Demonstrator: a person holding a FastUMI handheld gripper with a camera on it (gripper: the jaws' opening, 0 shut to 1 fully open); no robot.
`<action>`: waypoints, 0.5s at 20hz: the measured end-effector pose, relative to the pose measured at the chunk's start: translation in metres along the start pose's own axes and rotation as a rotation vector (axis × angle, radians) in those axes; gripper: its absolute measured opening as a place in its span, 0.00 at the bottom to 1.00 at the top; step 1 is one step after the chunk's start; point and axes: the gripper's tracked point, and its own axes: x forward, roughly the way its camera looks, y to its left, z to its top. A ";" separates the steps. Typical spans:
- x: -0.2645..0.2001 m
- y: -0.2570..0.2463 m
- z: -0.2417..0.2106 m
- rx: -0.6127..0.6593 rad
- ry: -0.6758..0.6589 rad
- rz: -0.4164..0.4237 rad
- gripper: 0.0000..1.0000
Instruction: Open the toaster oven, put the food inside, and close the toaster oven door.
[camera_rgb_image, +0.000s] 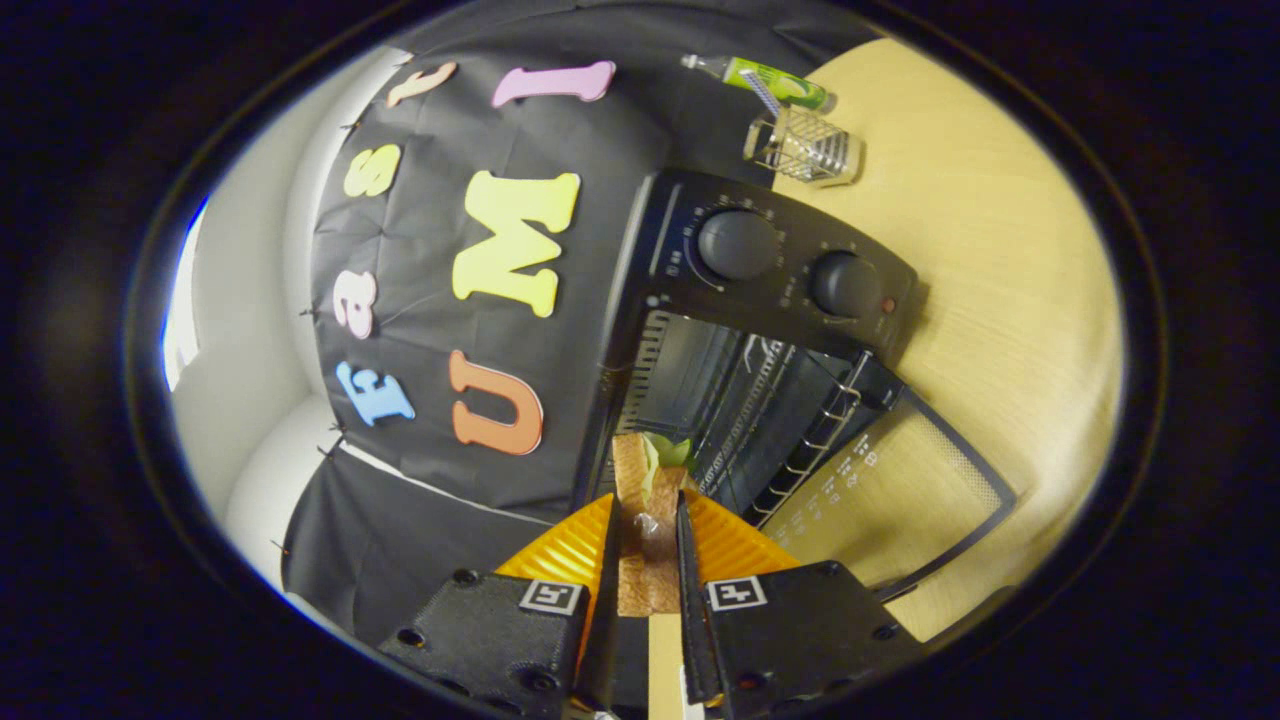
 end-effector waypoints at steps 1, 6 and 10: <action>0.006 -0.003 0.004 0.019 -0.028 0.001 0.32; 0.049 -0.005 0.040 -0.010 -0.213 0.009 0.32; 0.084 -0.011 0.035 -0.038 -0.207 -0.014 0.32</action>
